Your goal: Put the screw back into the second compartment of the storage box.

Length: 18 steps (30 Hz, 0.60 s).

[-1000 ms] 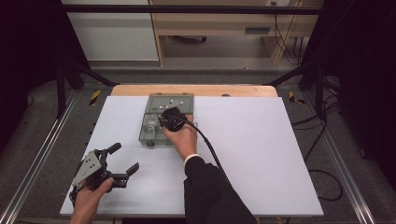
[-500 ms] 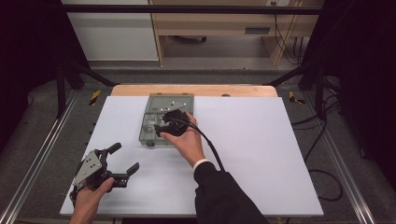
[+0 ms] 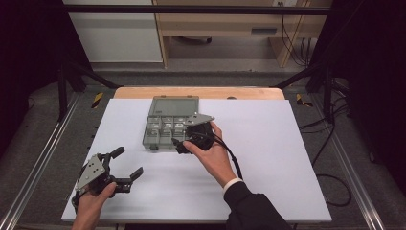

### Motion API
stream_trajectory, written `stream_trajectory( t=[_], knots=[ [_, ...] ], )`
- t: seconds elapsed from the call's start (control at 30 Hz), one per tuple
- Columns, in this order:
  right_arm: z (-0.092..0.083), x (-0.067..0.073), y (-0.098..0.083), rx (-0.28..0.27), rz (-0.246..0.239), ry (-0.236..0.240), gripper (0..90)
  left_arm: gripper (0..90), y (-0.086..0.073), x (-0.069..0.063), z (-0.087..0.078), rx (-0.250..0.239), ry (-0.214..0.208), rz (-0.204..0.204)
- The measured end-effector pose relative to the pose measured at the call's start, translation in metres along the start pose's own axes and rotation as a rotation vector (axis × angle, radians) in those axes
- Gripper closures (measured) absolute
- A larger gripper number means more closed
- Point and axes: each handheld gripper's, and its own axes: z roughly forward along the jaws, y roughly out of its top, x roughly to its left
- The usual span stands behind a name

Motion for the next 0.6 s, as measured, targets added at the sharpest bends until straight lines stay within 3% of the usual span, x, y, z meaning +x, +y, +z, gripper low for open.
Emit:
stream_trajectory(
  t=[0.27,0.43,0.6],
  knots=[
    [-0.034,-0.008,-0.017,-0.018,0.004,-0.001,12.1,0.7,0.000,0.000,0.000,0.003,0.003,0.000],
    [-0.054,-0.013,-0.029,-0.077,0.001,-0.025,12.3,0.7,0.000,0.000,0.000,0.008,0.000,0.007],
    [-0.070,-0.019,-0.039,-0.073,0.008,-0.032,12.8,0.7,0.000,-0.001,0.000,0.006,0.003,0.006]
  ],
)
